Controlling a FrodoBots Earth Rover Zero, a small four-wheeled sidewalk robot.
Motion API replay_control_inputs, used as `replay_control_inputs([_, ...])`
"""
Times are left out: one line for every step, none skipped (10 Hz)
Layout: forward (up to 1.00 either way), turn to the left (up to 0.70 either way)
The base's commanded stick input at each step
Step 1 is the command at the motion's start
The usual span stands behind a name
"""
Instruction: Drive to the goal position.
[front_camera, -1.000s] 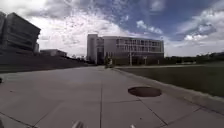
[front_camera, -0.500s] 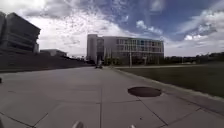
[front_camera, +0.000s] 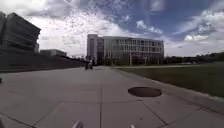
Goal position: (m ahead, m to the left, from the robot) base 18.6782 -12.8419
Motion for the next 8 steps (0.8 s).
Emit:
replay_control_inputs([0.05, 0.0])
replay_control_inputs([0.05, 0.0])
replay_control_inputs([0.05, 0.0])
replay_control_inputs([0.05, 0.0])
replay_control_inputs([0.05, 0.0])
replay_control_inputs([0.05, 0.0])
replay_control_inputs([0.05, 0.0])
replay_control_inputs([0.05, 0.0])
